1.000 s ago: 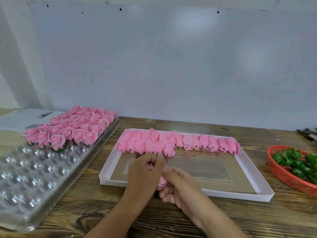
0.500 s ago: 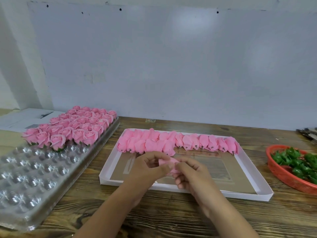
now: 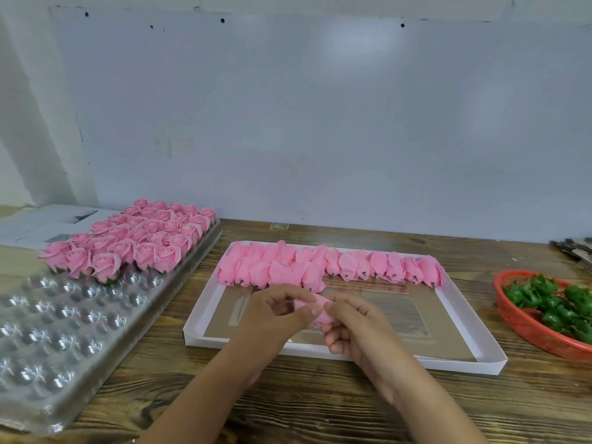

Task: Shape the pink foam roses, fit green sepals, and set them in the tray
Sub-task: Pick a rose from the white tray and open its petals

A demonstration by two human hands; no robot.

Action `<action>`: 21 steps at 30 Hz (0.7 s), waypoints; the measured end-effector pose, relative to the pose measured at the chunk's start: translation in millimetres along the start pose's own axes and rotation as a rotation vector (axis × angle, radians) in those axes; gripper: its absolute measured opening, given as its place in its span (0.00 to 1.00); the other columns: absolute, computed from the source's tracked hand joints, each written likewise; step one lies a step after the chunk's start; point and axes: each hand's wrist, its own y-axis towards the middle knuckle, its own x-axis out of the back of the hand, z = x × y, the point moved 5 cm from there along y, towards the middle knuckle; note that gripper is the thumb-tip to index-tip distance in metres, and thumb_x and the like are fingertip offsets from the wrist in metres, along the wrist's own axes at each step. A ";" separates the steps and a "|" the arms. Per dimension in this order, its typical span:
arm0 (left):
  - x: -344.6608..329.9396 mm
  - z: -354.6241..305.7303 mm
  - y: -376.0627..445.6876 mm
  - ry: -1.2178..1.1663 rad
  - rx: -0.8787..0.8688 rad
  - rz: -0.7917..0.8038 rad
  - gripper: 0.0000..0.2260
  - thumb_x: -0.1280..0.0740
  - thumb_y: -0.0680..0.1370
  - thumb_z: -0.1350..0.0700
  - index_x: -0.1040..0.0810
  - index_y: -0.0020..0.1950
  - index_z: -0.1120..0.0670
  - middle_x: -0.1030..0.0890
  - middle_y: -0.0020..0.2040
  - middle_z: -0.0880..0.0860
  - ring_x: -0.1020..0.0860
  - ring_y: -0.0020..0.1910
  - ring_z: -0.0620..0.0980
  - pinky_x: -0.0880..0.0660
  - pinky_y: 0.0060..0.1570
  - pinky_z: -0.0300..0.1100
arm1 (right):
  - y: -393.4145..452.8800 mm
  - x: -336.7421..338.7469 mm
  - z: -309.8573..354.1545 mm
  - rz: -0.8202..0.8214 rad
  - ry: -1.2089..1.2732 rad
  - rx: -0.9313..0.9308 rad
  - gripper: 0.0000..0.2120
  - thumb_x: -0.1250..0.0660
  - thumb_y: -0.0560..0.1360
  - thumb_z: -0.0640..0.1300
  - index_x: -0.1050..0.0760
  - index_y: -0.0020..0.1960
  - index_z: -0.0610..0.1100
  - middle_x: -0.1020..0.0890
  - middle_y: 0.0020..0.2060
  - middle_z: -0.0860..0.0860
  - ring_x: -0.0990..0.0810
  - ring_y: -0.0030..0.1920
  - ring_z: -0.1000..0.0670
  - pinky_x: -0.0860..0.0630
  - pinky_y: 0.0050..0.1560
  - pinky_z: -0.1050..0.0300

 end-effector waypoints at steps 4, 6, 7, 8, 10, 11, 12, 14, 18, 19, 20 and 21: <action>-0.7 2.2 0.5 -0.037 0.033 0.008 0.04 0.25 0.72 0.53 0.13 0.46 0.50 0.14 0.45 0.54 0.17 0.45 0.48 0.20 0.45 0.38 | -1.0 0.0 1.0 0.004 0.010 -0.021 0.08 0.35 0.79 0.41 0.16 0.48 0.46 0.20 0.35 0.44 0.23 0.31 0.52 0.25 0.33 0.61; 0.0 3.1 0.8 -0.023 0.040 -0.001 0.03 0.25 0.73 0.56 0.13 0.45 0.50 0.14 0.44 0.54 0.17 0.44 0.47 0.20 0.45 0.38 | -1.7 0.0 0.9 0.001 0.003 -0.030 0.08 0.35 0.79 0.41 0.16 0.48 0.45 0.20 0.35 0.44 0.23 0.31 0.51 0.25 0.33 0.61; 0.8 3.6 0.9 -0.014 0.043 -0.011 0.03 0.25 0.74 0.57 0.13 0.45 0.49 0.14 0.44 0.53 0.17 0.44 0.47 0.20 0.44 0.37 | -2.2 -0.3 1.2 -0.001 -0.008 -0.033 0.08 0.35 0.79 0.41 0.16 0.47 0.45 0.20 0.35 0.44 0.23 0.31 0.51 0.24 0.33 0.60; 1.4 3.8 1.0 -0.010 0.046 -0.018 0.04 0.25 0.74 0.58 0.13 0.45 0.49 0.14 0.44 0.53 0.17 0.44 0.46 0.21 0.44 0.37 | -2.5 -0.9 1.7 -0.004 -0.023 -0.037 0.09 0.35 0.79 0.41 0.17 0.47 0.45 0.20 0.35 0.44 0.23 0.31 0.51 0.24 0.33 0.60; 1.9 3.4 0.9 -0.015 0.047 -0.023 0.04 0.26 0.75 0.59 0.13 0.44 0.50 0.14 0.44 0.54 0.16 0.44 0.46 0.21 0.44 0.36 | -3.8 -1.3 4.6 -0.015 -0.070 -0.045 0.09 0.36 0.80 0.42 0.17 0.46 0.45 0.19 0.35 0.44 0.22 0.32 0.51 0.24 0.33 0.60; 2.1 2.9 0.9 -0.020 0.047 -0.024 0.05 0.26 0.75 0.59 0.13 0.44 0.50 0.14 0.44 0.53 0.16 0.44 0.46 0.21 0.44 0.36 | -4.0 0.0 7.3 -0.031 -0.120 -0.041 0.10 0.37 0.80 0.43 0.18 0.47 0.44 0.19 0.34 0.45 0.22 0.32 0.51 0.24 0.33 0.59; 2.4 2.5 1.0 -0.028 0.049 -0.026 0.05 0.26 0.75 0.59 0.13 0.44 0.49 0.14 0.43 0.53 0.16 0.44 0.45 0.21 0.44 0.36 | -4.1 4.0 11.5 -0.063 -0.188 -0.025 0.10 0.38 0.80 0.44 0.18 0.48 0.45 0.18 0.34 0.47 0.22 0.32 0.51 0.24 0.33 0.60; 3.0 2.7 1.5 -0.043 0.062 -0.033 0.05 0.26 0.75 0.58 0.13 0.43 0.49 0.14 0.43 0.52 0.16 0.43 0.46 0.21 0.44 0.36 | -3.9 21.0 24.1 -0.179 -0.327 0.038 0.10 0.38 0.80 0.43 0.18 0.49 0.46 0.17 0.32 0.50 0.23 0.30 0.54 0.25 0.32 0.63; 4.6 4.9 2.6 -0.045 0.085 -0.048 0.04 0.26 0.75 0.58 0.13 0.43 0.50 0.14 0.42 0.51 0.16 0.42 0.45 0.21 0.42 0.34 | -5.5 83.4 59.3 -0.454 -0.419 0.115 0.09 0.38 0.78 0.36 0.19 0.48 0.44 0.17 0.37 0.46 0.23 0.32 0.52 0.26 0.34 0.60; 4.7 5.4 2.9 -0.046 0.086 -0.049 0.04 0.26 0.75 0.58 0.13 0.43 0.50 0.14 0.42 0.51 0.17 0.42 0.45 0.21 0.42 0.34 | -6.6 103.9 68.8 -0.530 -0.454 0.131 0.09 0.37 0.78 0.35 0.19 0.49 0.43 0.16 0.39 0.44 0.23 0.34 0.50 0.26 0.36 0.57; 4.8 5.8 3.1 -0.046 0.087 -0.051 0.04 0.26 0.75 0.58 0.13 0.43 0.50 0.14 0.42 0.51 0.17 0.42 0.45 0.21 0.42 0.34 | -6.9 128.1 76.8 -0.611 -0.545 0.148 0.08 0.36 0.77 0.35 0.19 0.50 0.42 0.16 0.42 0.43 0.22 0.37 0.48 0.25 0.38 0.56; 4.9 6.2 3.4 -0.044 0.088 -0.054 0.04 0.26 0.75 0.58 0.13 0.43 0.50 0.14 0.42 0.51 0.17 0.42 0.45 0.21 0.42 0.35 | -7.5 153.5 83.3 -0.698 -0.698 0.143 0.08 0.36 0.76 0.36 0.19 0.51 0.42 0.16 0.44 0.43 0.21 0.40 0.46 0.25 0.41 0.54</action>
